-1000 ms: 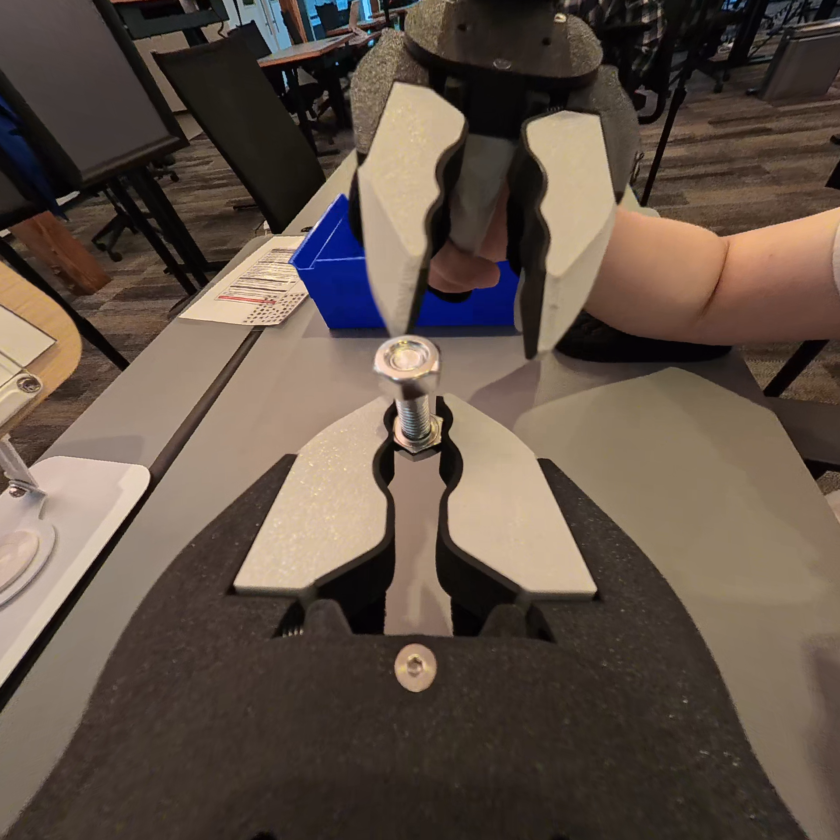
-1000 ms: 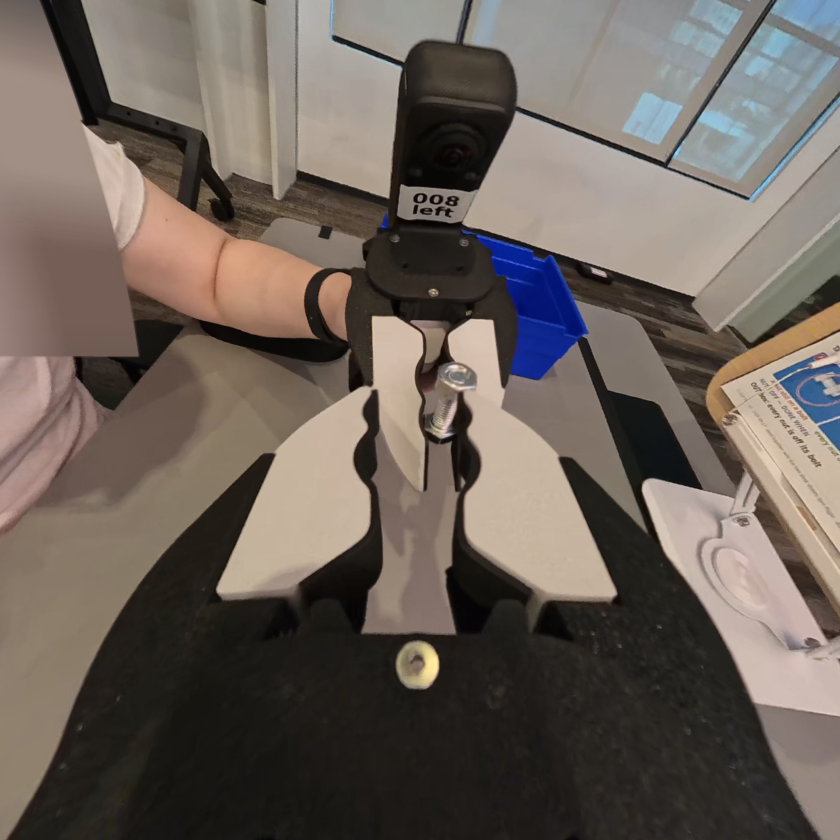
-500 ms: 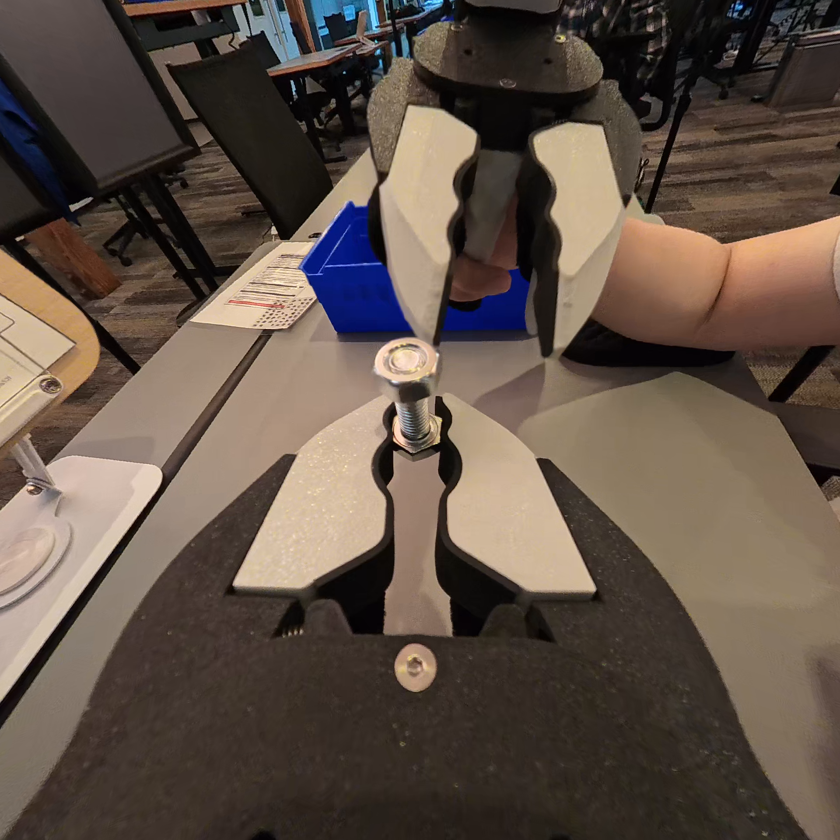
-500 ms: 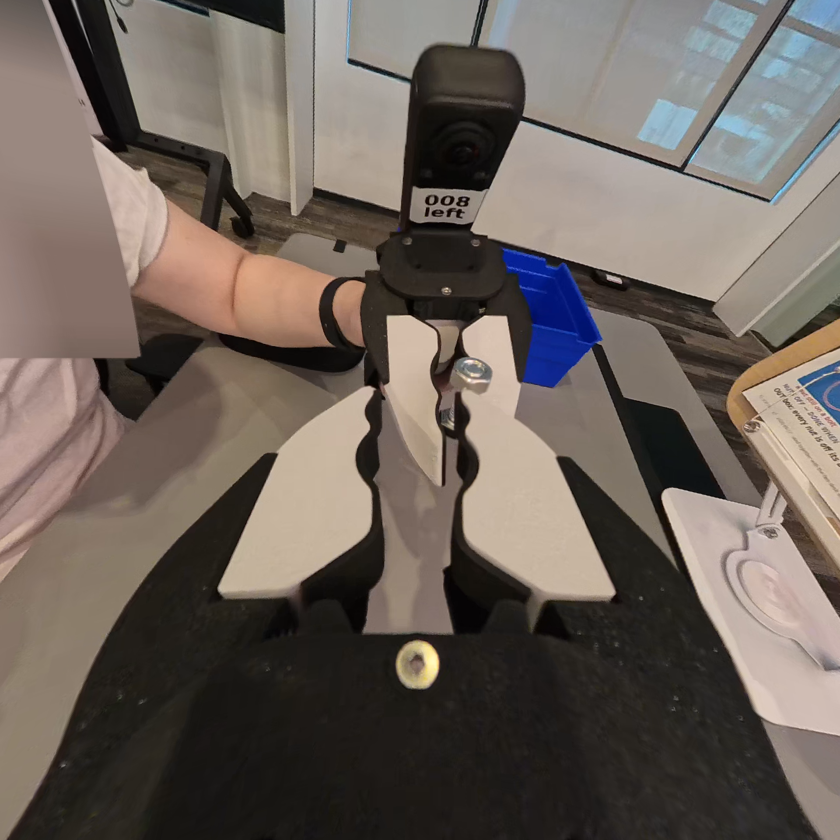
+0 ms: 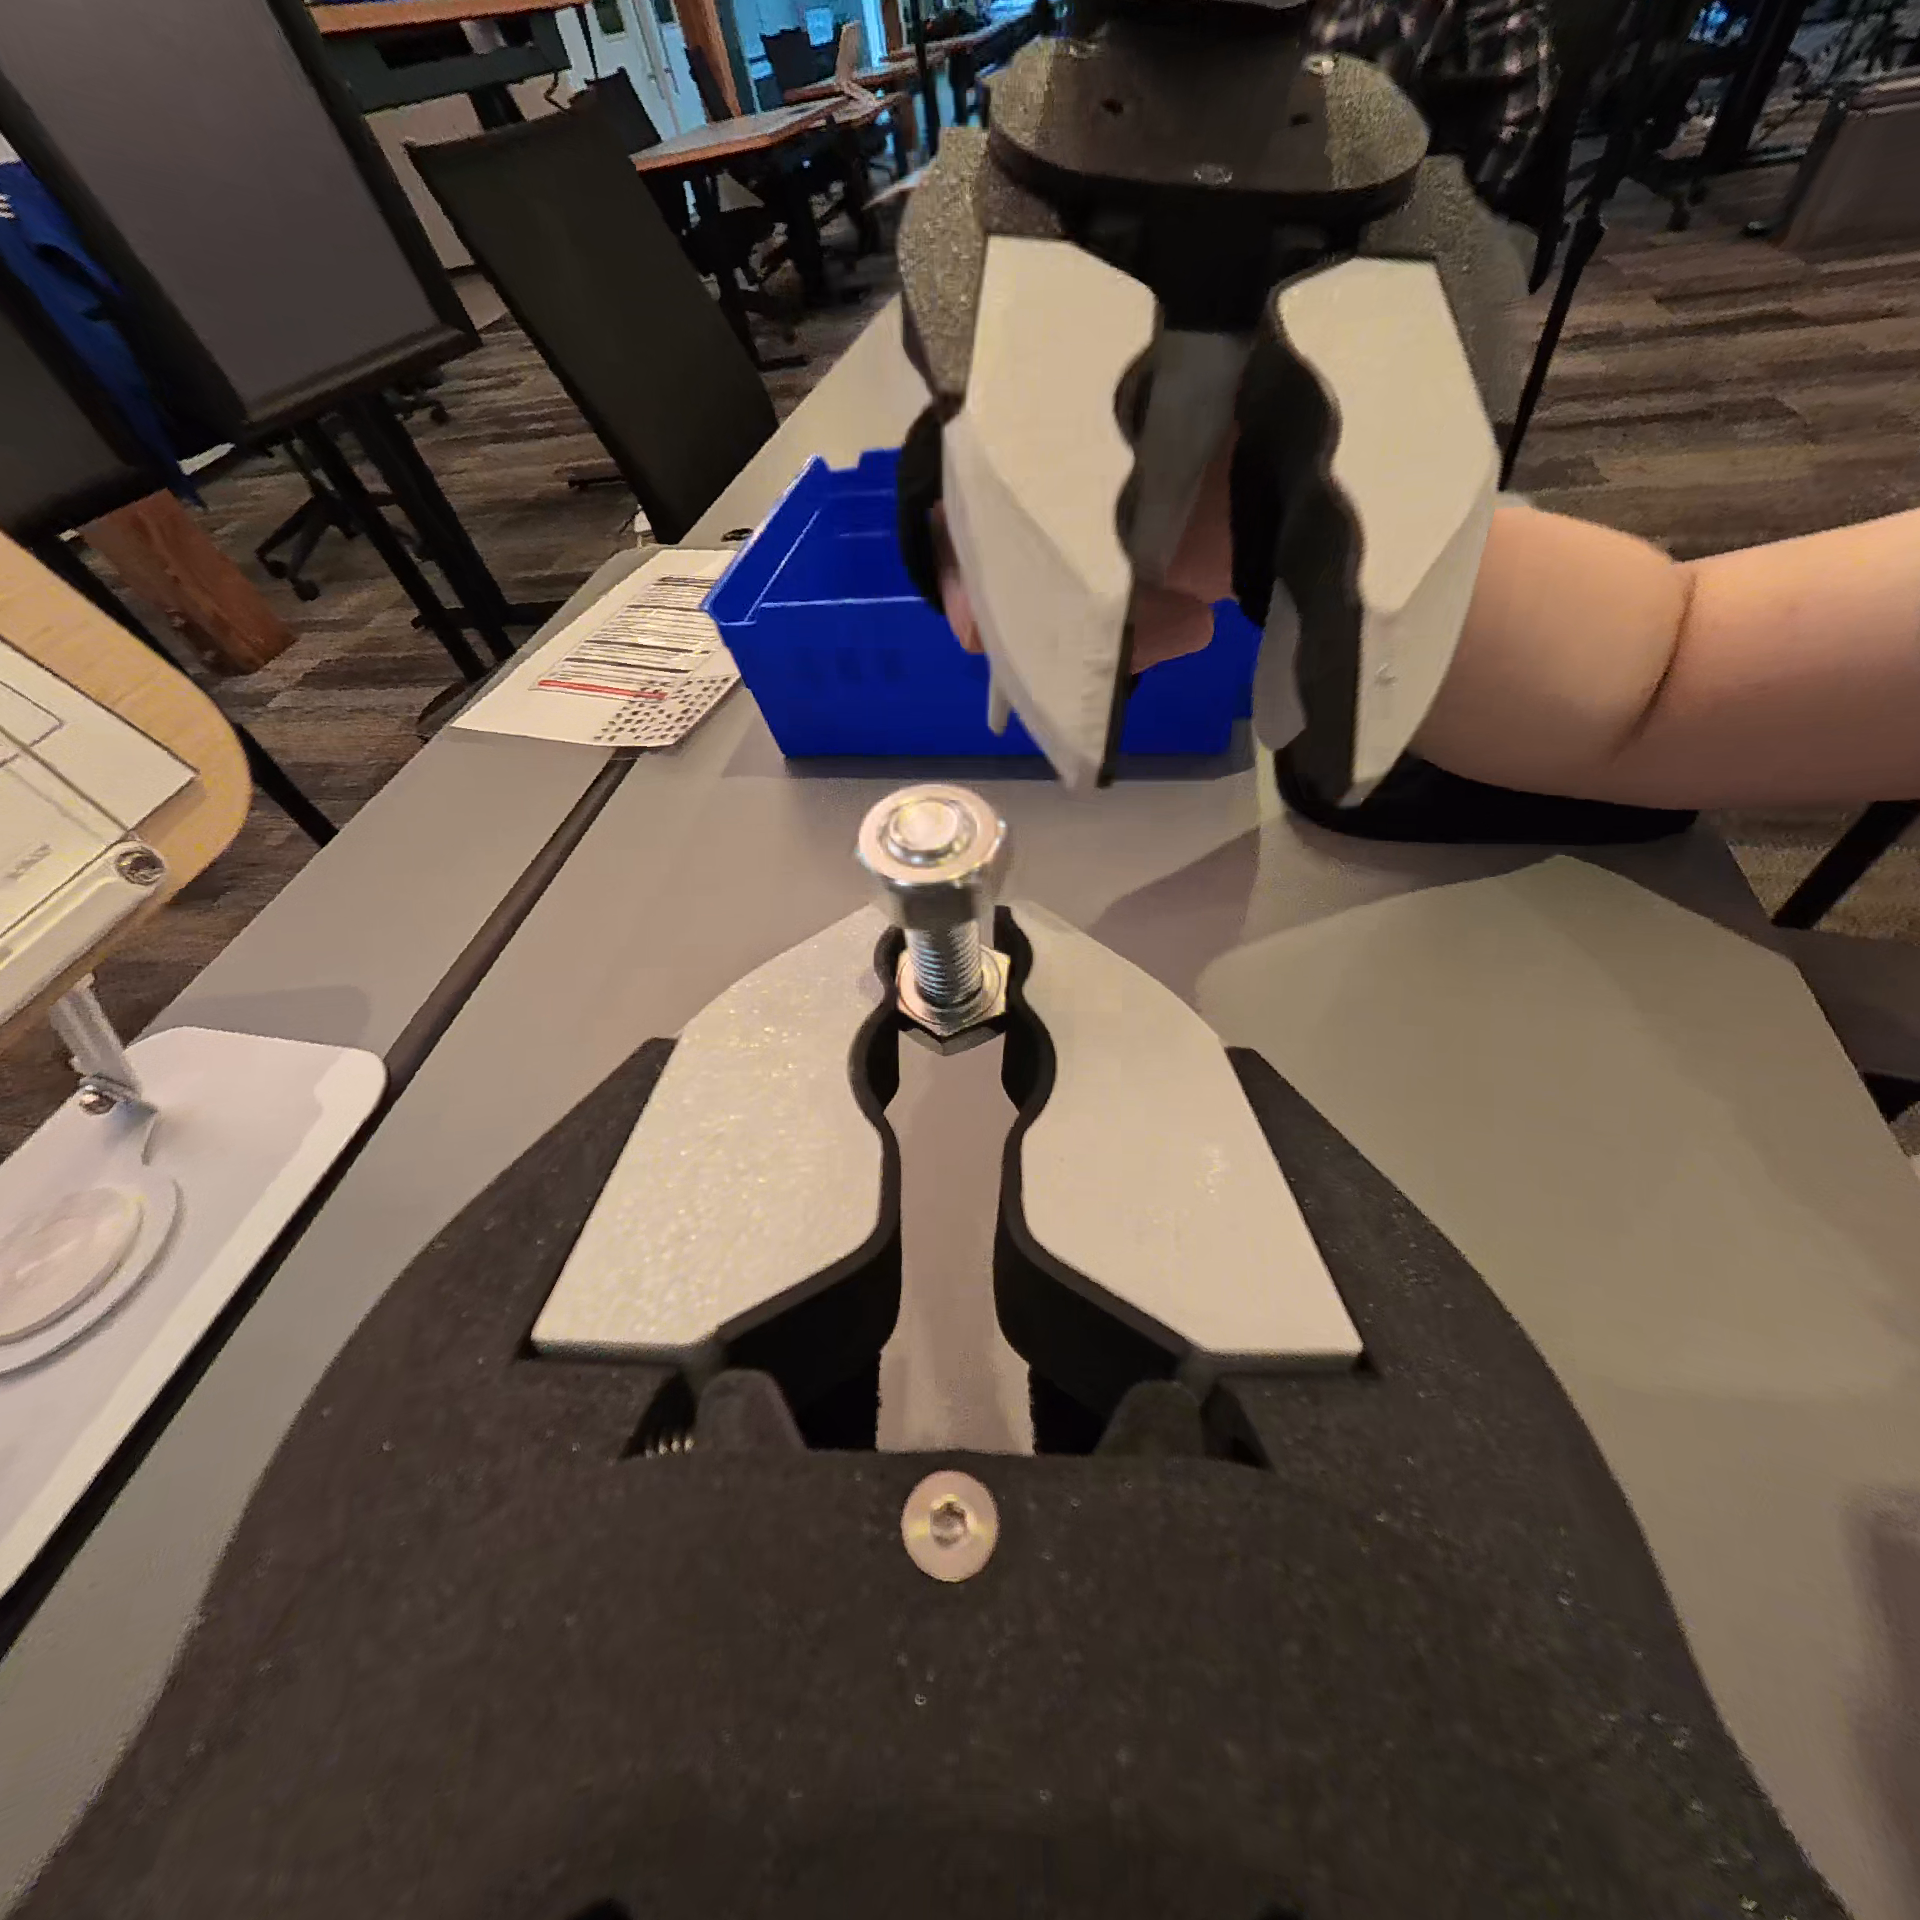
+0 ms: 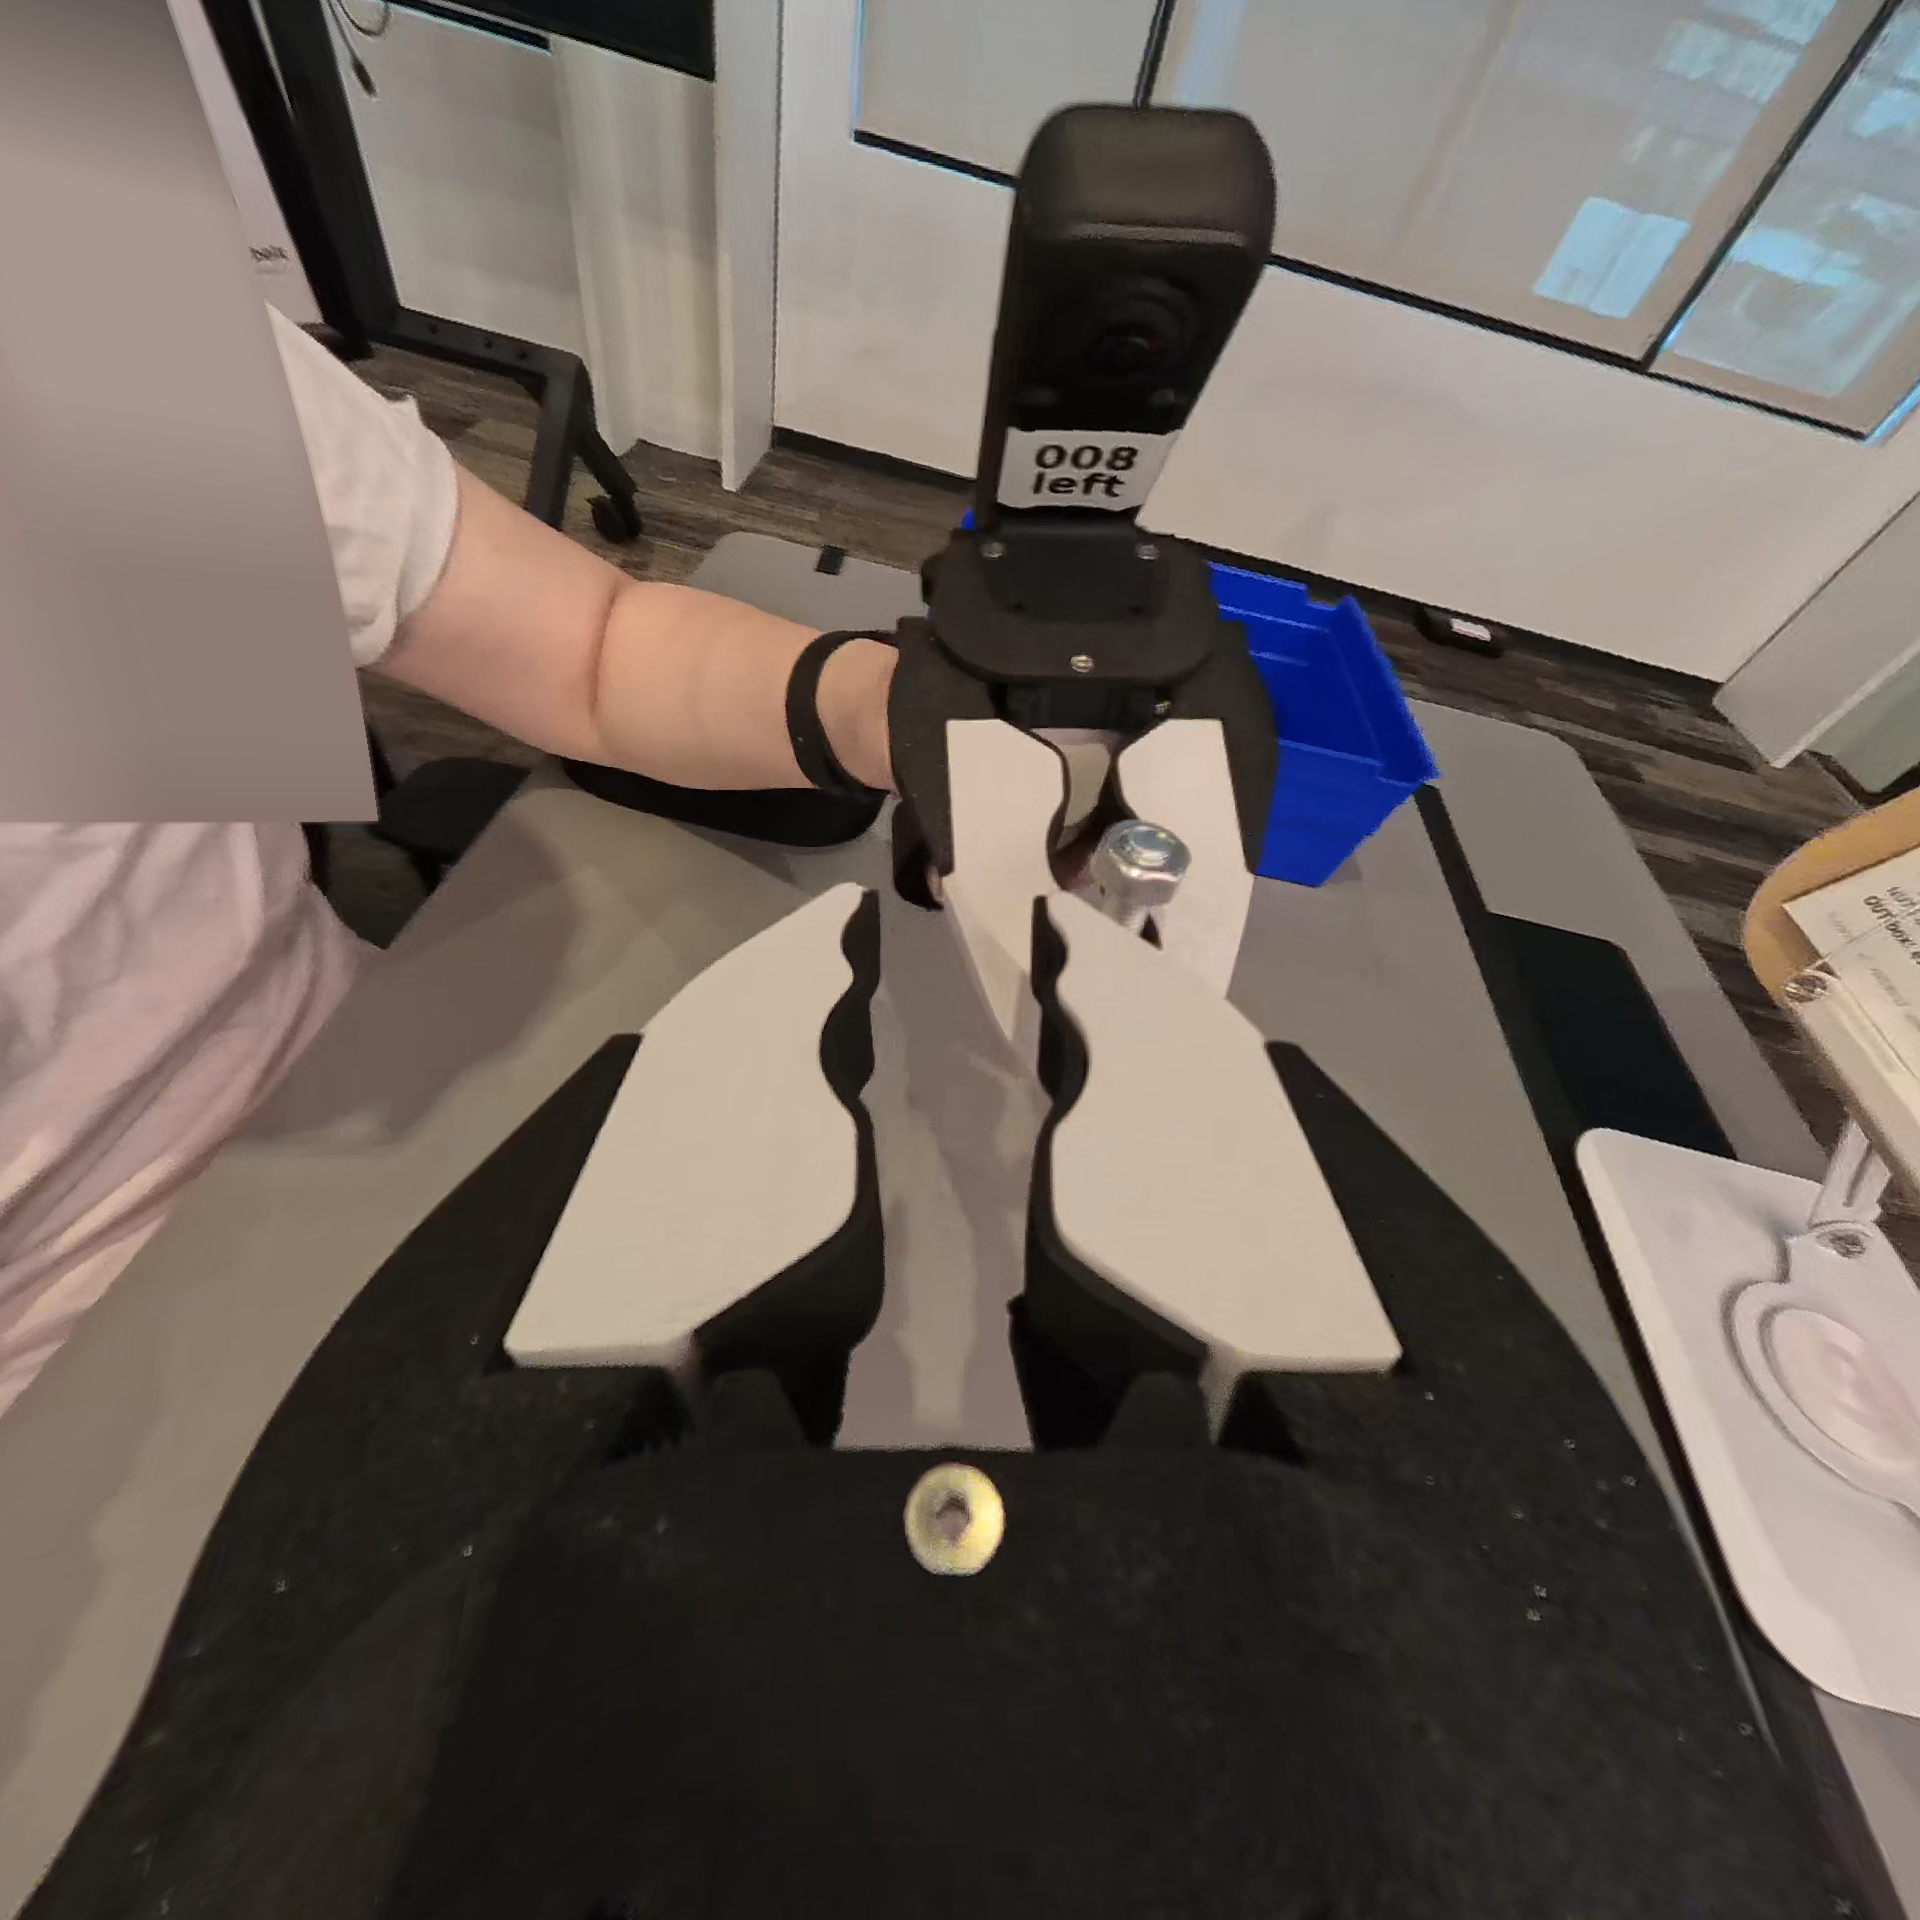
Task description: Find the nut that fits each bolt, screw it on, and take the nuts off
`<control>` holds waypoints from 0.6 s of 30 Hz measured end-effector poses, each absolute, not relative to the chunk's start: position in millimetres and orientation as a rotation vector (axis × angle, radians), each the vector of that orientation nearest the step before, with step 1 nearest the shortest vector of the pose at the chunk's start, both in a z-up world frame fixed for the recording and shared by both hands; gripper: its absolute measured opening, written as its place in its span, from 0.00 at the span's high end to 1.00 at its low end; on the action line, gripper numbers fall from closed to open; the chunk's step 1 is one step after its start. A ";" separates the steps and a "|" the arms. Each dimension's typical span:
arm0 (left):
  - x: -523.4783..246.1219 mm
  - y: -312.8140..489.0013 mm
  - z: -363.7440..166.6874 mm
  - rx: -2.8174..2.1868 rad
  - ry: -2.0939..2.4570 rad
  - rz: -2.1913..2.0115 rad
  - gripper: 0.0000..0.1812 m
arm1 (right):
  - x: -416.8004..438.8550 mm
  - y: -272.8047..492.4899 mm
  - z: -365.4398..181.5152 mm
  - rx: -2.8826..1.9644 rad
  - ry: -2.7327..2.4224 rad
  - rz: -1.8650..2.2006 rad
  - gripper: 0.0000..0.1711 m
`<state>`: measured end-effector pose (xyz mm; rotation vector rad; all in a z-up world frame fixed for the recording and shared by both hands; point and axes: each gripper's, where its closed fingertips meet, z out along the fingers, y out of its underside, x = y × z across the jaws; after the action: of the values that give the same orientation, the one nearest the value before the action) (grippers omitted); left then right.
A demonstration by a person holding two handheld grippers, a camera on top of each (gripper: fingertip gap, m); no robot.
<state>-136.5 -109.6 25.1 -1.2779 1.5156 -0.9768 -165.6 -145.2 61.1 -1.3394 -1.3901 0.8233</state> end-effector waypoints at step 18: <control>-137.7 -112.3 28.7 -1.301 1.493 -1.083 0.92 | -165.0 -141.0 60.1 -1.369 -1.382 0.767 0.81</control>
<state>-137.7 -112.3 28.7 -1.3014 1.4930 -1.0833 -165.0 -141.0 60.1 -1.3690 -1.3825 0.7669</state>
